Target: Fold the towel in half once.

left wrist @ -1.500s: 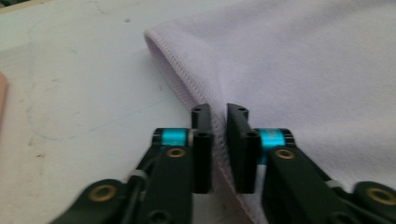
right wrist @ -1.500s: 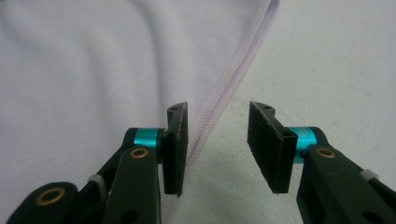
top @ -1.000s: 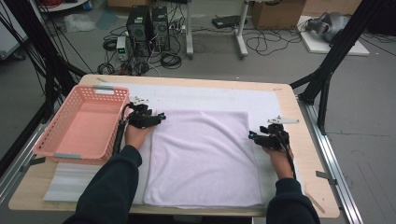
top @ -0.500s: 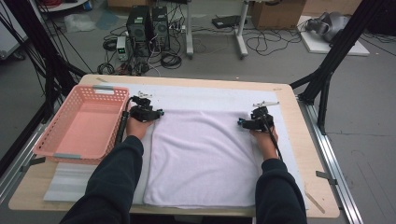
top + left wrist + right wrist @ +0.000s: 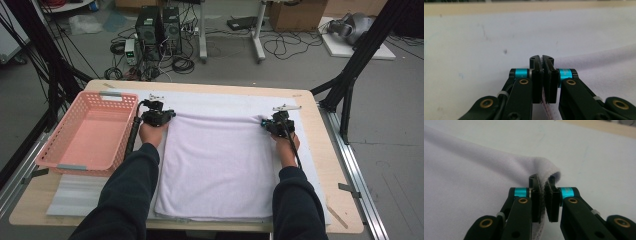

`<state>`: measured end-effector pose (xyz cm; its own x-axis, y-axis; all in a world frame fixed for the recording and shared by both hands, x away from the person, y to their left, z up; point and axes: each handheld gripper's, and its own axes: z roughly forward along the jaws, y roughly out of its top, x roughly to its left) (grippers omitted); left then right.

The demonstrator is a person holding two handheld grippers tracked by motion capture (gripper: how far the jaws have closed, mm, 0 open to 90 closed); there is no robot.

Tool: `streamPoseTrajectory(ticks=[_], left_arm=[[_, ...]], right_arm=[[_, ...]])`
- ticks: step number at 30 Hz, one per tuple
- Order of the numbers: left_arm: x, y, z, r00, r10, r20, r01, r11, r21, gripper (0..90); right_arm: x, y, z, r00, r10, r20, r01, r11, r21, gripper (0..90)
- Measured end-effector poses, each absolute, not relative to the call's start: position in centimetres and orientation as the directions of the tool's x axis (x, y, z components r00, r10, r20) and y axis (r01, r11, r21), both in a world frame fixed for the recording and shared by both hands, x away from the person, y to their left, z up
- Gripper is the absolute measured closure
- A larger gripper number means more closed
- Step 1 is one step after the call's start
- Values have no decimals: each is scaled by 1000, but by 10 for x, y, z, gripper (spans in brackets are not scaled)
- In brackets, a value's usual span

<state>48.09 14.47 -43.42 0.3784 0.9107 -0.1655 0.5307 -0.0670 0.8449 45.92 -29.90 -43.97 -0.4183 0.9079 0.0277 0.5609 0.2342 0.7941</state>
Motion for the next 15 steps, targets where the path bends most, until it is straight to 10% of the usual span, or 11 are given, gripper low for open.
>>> streamPoseTrajectory(ticks=[6, 8, 15], left_arm=[[485, 138, -439, 395, 911, -119, 519, -114, 847, 832], [485, 137, -442, 369, 923, -110, 555, -123, 823, 604], [471, 141, -436, 384, 911, -150, 561, -102, 821, 454]], right_arm=[[460, -302, -440, -388, 922, 15, 549, 218, 807, 837], [461, -302, -444, -367, 930, 20, 566, 206, 799, 728], [448, -325, -428, -318, 946, 57, 550, 136, 824, 610]])
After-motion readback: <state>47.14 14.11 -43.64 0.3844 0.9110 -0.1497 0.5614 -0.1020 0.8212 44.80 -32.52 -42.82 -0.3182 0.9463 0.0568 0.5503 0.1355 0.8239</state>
